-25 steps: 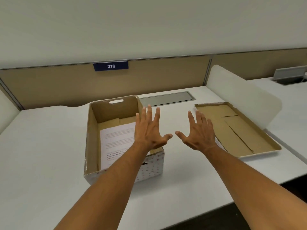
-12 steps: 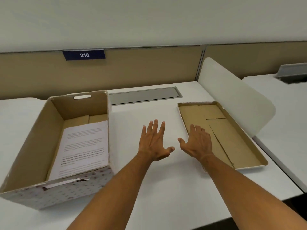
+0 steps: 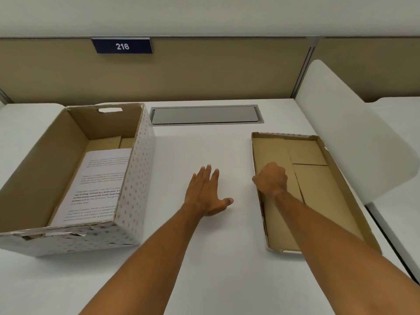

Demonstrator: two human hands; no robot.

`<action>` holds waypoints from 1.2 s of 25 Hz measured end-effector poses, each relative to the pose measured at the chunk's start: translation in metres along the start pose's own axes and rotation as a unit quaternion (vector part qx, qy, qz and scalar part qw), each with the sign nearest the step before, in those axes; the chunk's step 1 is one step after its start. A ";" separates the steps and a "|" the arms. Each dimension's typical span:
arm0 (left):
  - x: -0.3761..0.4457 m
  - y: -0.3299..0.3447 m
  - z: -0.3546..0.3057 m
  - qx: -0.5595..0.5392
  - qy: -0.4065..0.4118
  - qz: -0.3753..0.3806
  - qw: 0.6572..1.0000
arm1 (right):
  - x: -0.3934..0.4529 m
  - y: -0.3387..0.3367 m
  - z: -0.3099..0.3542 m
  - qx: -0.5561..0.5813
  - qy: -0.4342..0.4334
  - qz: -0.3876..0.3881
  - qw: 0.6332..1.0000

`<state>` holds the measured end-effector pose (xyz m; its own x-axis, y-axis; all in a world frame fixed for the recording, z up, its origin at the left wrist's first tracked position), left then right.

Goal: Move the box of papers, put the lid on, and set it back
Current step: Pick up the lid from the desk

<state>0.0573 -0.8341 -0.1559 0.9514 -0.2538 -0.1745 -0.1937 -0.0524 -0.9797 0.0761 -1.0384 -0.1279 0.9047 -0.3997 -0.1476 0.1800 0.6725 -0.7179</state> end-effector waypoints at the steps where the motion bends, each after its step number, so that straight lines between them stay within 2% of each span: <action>1: 0.001 -0.003 -0.001 -0.016 -0.002 -0.005 1.000 | 0.002 -0.002 0.000 0.007 0.006 0.003 1.000; 5: 0.002 -0.016 0.003 -0.141 -0.025 -0.028 0.989 | 0.009 -0.022 0.018 0.059 0.012 0.001 0.998; 10: 0.007 -0.036 0.010 -0.320 -0.060 -0.038 0.945 | 0.014 -0.070 0.066 0.253 0.024 0.013 0.967; 16: 0.009 -0.036 0.015 -0.438 -0.090 0.026 0.894 | -0.003 -0.116 0.128 0.374 0.018 0.056 0.926; 18: 0.009 -0.030 0.015 -0.488 -0.106 0.053 0.865 | -0.011 -0.120 0.142 0.414 0.020 0.095 0.905; 21: 0.005 -0.023 0.015 -0.567 -0.157 0.089 0.804 | -0.025 -0.114 0.160 0.492 0.029 0.176 0.852; 24: -0.005 -0.014 0.024 -0.646 -0.225 0.111 0.721 | -0.038 -0.110 0.174 0.547 0.037 0.246 0.799; 27: -0.013 -0.009 0.015 -0.714 -0.228 0.149 0.645 | -0.045 -0.113 0.178 0.591 0.061 0.270 0.758; 30: -0.014 -0.010 0.003 -0.733 -0.212 0.154 0.628 | -0.046 -0.114 0.172 0.609 0.082 0.267 0.742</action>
<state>0.0468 -0.8276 -0.1439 0.7334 -0.2060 -0.6478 -0.1005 -0.9754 0.1963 0.0809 -0.9896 0.0774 0.9310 0.1238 -0.3433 0.1187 0.7868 0.6057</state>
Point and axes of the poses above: each hand's wrist, its own x-axis towards the middle knuckle, its own y-axis out of the palm, z = x × y, the point moved 8 cm from there along x, towards the middle knuckle, and after that the axes turned 9 degrees about x, right-handed, at the moved point
